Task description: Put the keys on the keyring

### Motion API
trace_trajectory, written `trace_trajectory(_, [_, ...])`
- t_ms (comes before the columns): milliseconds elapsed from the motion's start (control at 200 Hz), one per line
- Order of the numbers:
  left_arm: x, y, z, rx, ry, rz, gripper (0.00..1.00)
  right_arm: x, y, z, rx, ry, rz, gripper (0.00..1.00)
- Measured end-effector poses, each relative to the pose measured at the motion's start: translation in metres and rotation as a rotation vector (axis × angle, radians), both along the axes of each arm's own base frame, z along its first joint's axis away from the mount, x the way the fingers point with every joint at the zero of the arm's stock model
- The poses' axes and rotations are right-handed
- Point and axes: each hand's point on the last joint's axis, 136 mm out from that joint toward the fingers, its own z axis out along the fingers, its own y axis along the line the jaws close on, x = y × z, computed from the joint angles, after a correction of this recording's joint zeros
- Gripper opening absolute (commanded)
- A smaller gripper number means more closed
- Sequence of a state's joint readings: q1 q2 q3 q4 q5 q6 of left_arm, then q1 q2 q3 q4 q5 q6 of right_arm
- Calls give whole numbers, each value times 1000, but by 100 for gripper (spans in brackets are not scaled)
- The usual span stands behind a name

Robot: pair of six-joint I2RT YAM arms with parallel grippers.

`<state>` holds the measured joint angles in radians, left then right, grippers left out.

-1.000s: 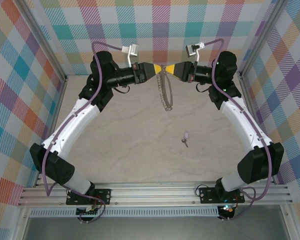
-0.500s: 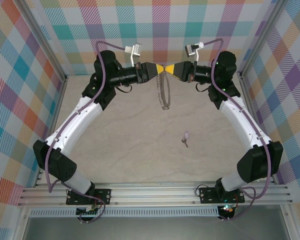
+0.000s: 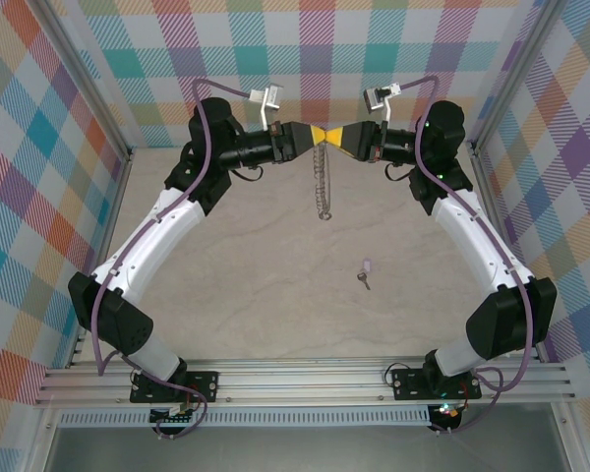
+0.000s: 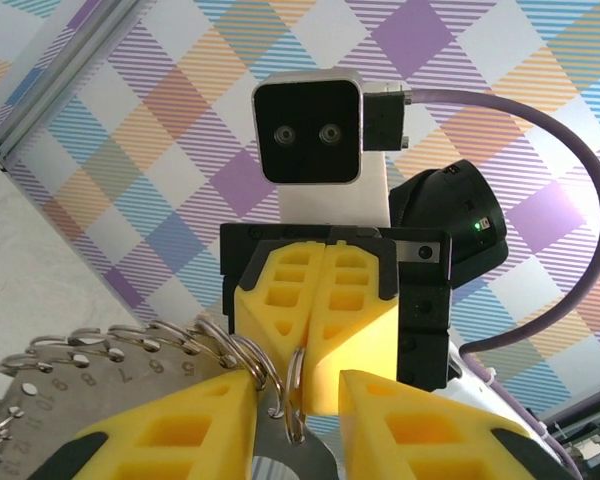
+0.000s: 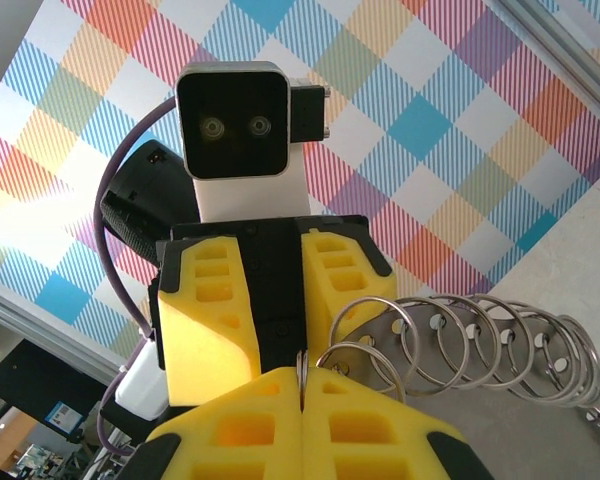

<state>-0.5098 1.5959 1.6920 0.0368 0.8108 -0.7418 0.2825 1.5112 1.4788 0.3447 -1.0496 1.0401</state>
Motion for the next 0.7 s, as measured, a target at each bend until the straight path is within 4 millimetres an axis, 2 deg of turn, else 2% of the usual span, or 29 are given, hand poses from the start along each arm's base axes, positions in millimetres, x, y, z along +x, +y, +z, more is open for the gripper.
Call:
trace_trajectory(275, [0, 0, 2, -3, -2, 0, 17, 0, 0, 0, 1, -4, 0, 0])
trace_trajectory(700, [0, -1, 0, 1, 5, -3, 19, 1, 0, 0, 1, 0, -7, 0])
